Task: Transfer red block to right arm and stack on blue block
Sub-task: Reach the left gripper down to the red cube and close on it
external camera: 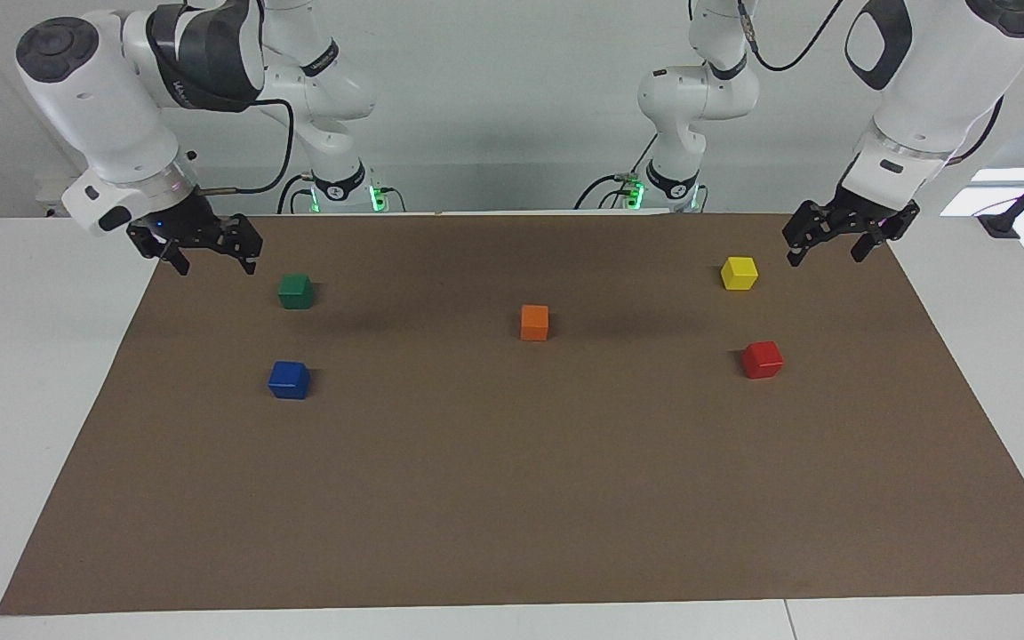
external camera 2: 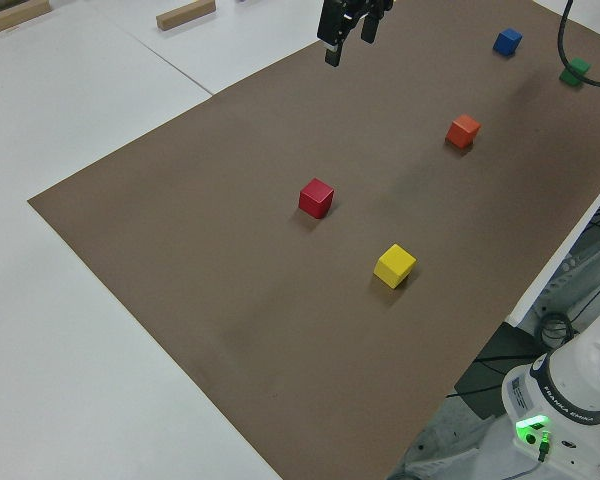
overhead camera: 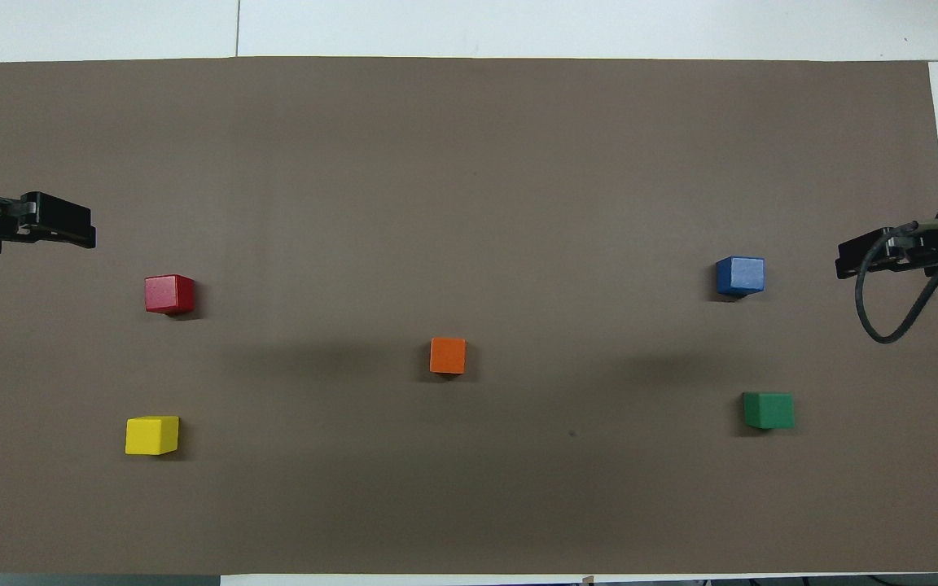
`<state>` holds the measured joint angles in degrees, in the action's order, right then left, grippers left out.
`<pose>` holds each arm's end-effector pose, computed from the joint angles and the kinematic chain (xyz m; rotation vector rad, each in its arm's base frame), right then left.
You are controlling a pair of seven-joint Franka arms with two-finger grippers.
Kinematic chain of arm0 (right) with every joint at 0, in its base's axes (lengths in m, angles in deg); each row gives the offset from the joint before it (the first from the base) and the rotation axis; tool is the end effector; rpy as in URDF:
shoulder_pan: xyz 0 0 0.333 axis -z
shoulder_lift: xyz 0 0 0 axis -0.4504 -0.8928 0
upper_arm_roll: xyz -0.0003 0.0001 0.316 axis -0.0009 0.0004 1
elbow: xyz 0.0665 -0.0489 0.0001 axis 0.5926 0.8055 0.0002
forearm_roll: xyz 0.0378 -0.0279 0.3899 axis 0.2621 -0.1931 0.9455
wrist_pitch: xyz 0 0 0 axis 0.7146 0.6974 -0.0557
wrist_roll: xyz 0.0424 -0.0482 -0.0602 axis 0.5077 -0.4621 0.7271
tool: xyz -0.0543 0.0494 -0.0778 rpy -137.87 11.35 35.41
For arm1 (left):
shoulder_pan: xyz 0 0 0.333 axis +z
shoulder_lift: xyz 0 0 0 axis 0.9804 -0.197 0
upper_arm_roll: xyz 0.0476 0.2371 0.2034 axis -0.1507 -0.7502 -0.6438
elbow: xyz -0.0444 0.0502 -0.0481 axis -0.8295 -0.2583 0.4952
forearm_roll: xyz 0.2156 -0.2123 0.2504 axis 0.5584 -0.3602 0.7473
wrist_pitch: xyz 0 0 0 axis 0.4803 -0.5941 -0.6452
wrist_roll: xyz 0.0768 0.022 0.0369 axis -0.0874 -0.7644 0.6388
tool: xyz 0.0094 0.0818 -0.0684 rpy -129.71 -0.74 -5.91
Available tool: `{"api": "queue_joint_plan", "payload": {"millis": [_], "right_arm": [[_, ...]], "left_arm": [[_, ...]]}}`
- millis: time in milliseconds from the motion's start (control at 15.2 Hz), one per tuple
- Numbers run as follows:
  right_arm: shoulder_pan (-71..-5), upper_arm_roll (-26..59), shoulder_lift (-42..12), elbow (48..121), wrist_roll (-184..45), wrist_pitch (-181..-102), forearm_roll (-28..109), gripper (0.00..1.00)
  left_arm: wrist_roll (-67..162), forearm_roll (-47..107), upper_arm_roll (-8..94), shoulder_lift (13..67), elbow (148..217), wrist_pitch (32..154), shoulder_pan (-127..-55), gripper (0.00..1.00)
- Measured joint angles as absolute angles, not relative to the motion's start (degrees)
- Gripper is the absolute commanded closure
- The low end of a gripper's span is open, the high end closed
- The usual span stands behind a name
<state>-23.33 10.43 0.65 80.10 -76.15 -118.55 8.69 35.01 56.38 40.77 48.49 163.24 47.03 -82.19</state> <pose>0.5494 -0.0269 0.5618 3.1213 -0.0166 -0.1215 0.5645 -0.0380 0.6107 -3.1292 0.0289 -0.0137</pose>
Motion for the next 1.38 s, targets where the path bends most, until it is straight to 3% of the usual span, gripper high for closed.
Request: {"api": "queue_joint_plan", "payload": {"millis": [723,1380], "right_arm": [[-23.33,10.43,0.65,80.10,-76.15,-118.55,8.69,0.00],[-23.33,10.42,0.65,80.10,-76.15,-118.55,8.69,0.00]], "left_arm": [[35.11,56.38,40.76,48.96,164.23,46.97,-82.17,0.00],[35.12,56.38,40.06,49.69,181.11,66.74,-81.78,0.00]]}}
